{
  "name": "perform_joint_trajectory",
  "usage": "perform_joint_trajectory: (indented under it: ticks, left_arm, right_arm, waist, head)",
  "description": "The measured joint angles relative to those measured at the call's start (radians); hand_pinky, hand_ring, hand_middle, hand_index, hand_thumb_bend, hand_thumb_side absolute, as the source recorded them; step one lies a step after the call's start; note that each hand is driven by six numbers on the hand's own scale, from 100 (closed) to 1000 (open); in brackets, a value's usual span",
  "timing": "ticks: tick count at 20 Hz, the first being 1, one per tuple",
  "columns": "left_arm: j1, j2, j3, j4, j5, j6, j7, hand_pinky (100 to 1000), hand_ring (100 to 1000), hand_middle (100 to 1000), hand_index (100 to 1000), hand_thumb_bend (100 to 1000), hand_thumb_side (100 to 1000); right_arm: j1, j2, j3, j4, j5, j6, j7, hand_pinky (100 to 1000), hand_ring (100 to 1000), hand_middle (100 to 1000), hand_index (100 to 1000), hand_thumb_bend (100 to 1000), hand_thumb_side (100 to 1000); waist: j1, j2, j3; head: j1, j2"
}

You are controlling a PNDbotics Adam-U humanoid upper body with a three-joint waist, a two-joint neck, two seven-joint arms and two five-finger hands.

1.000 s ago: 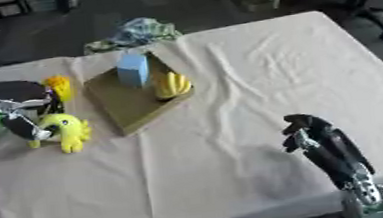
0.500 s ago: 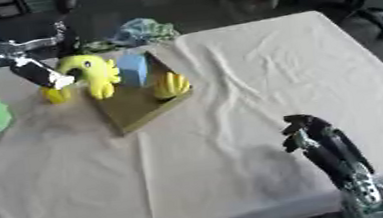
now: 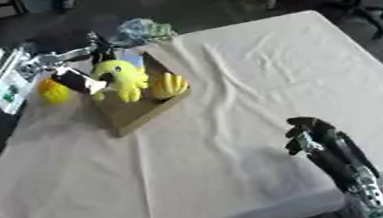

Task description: Pick up objects on the table and place them in the box.

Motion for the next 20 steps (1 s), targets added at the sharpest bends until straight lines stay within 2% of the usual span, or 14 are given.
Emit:
perform_joint_trajectory:
  ticks: [5, 8, 10, 12, 13, 14, 16, 17, 18, 19, 20]
  left_arm:
    - [0.008, -0.034, -0.025, 0.043, -0.086, 0.068, 0.087, 706, 597, 604, 767, 100, 256]
    - [0.009, -0.034, -0.031, 0.068, -0.137, 0.096, 0.132, 720, 622, 637, 798, 138, 269]
    - [0.009, -0.034, -0.031, 0.085, -0.176, 0.107, 0.149, 752, 683, 719, 858, 201, 284]
    - [0.009, -0.034, -0.027, 0.097, -0.212, 0.109, 0.156, 785, 735, 781, 899, 326, 315]
    - [0.01, -0.034, -0.022, 0.1, -0.233, 0.107, 0.16, 797, 751, 802, 911, 343, 408]
    - [0.01, -0.034, -0.017, 0.102, -0.252, 0.104, 0.164, 807, 763, 816, 920, 367, 549]
    - [0.01, -0.032, -0.008, 0.102, -0.292, 0.094, 0.177, 837, 804, 864, 944, 463, 770]
    - [0.01, -0.029, -0.004, 0.1, -0.31, 0.086, 0.185, 849, 819, 879, 951, 480, 817]
    - [0.01, -0.024, -0.001, 0.094, -0.325, 0.078, 0.193, 853, 821, 883, 952, 467, 823]
    - [0.01, -0.017, 0.001, 0.085, -0.334, 0.069, 0.201, 855, 822, 885, 952, 455, 804]
    - [0.009, -0.007, 0.002, 0.071, -0.337, 0.062, 0.209, 854, 818, 880, 949, 431, 746]
  right_arm:
    - [0.0, 0.0, 0.0, 0.0, 0.0, 0.001, 0.001, 512, 532, 554, 754, 100, 558]
    - [0.0, 0.0, 0.0, 0.001, -0.002, 0.001, 0.002, 512, 532, 554, 754, 100, 558]
    - [0.0, 0.0, 0.0, 0.001, -0.002, 0.001, 0.001, 512, 532, 554, 754, 100, 558]
    - [0.0, 0.0, 0.0, 0.001, -0.002, 0.001, 0.001, 512, 531, 554, 754, 100, 559]
    - [0.001, 0.0, 0.0, 0.001, -0.002, 0.001, 0.001, 512, 531, 554, 754, 100, 558]
    - [0.001, 0.0, 0.0, 0.001, -0.002, 0.001, 0.001, 512, 531, 554, 754, 100, 557]
    - [0.001, 0.0, 0.0, 0.001, -0.002, 0.001, 0.001, 512, 531, 553, 754, 100, 556]
    - [0.001, 0.0, 0.0, 0.001, -0.002, 0.001, 0.001, 512, 531, 554, 754, 100, 556]
    - [0.001, 0.0, 0.0, 0.001, -0.002, 0.001, 0.001, 512, 531, 553, 754, 100, 557]
    - [0.001, 0.0, -0.001, 0.001, -0.002, 0.001, 0.0, 512, 531, 553, 754, 100, 558]
    - [0.001, 0.0, -0.001, 0.001, -0.002, 0.001, 0.0, 512, 531, 553, 754, 100, 557]
  waist:
    - [0.0, 0.0, 0.0]
    - [0.0, 0.0, 0.001]
    - [0.0, 0.0, 0.004]
    - [0.0, 0.0, 0.006]
    - [0.0, 0.0, 0.006]
    - [0.0, 0.0, 0.007]
    - [0.0, 0.0, 0.009]
    - [0.0, 0.0, 0.011]
    - [0.0, 0.0, 0.013]
    - [0.0, 0.0, 0.014]
    - [0.0, 0.0, 0.016]
  head:
    - [0.0, 0.0]
    - [-0.001, 0.0]
    - [-0.002, 0.0]
    - [-0.004, 0.0]
    - [-0.005, 0.0]
    - [-0.006, 0.0]
    - [-0.009, 0.0]
    - [-0.01, 0.0]
    - [-0.011, 0.0]
    - [-0.012, 0.0]
    - [-0.014, 0.0]
